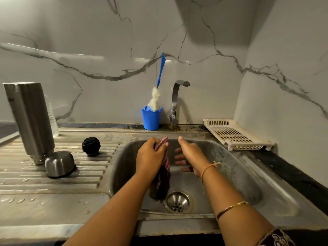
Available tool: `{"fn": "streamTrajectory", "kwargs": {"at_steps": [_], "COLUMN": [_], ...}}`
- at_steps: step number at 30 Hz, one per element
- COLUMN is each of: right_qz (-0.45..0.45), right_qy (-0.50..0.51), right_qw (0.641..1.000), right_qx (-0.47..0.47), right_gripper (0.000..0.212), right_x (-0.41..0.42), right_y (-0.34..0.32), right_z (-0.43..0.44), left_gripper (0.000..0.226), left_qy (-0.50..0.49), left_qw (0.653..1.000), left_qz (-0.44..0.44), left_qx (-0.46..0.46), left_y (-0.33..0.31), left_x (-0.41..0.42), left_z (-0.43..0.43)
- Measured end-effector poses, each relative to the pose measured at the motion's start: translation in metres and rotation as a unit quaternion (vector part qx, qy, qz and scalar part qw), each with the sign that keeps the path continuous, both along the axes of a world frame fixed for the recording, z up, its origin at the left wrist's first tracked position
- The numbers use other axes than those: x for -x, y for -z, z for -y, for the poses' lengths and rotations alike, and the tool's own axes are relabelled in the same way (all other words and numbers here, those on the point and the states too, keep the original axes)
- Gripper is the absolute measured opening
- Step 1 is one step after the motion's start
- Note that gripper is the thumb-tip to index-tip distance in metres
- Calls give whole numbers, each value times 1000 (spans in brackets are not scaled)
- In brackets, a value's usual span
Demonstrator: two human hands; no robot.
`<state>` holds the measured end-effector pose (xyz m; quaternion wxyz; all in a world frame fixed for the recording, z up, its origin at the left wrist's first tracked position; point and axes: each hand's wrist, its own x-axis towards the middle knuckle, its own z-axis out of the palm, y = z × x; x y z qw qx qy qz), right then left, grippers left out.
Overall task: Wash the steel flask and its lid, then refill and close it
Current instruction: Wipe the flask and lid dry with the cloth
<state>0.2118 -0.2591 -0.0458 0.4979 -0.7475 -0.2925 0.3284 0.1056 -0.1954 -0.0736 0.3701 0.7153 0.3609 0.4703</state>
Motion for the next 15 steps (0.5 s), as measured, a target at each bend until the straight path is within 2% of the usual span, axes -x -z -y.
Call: {"fn": "streamTrajectory", "kwargs": {"at_steps": [3,5,7,9,11,13,15], "right_qz": [-146,-179,-155,-100,-30,35,46], "right_qy": [-90,-100,-76,-31,4,23,25], "right_qw": [985,977,981,991,996,996,994], "right_qx": [-35,-65,-85,-88,-79,-74,-99], "right_gripper": [50,40,24,14,12,16,17], "right_x": [1,1,0,-3,-6,-9,-11], "right_y": [1,2,5,9,10,9,5], "right_z": [-2,-2,-3,-4,-4,-3,-1], "left_gripper": [2,7,17,13,6,12,17], "left_qy": [30,58,109,177,224,212,128], "left_qw": [996,990,983,973,964,970,984], "left_qz": [-65,-100,-125,-145,-141,-92,-28], "left_qx": [-55,-81,-73,-34,32,81,116], "left_y": [1,1,2,0,-2,-3,-3], "left_x": [-1,-2,-4,-3,-2,-3,-4], "left_z": [4,6,7,8,8,7,0]}}
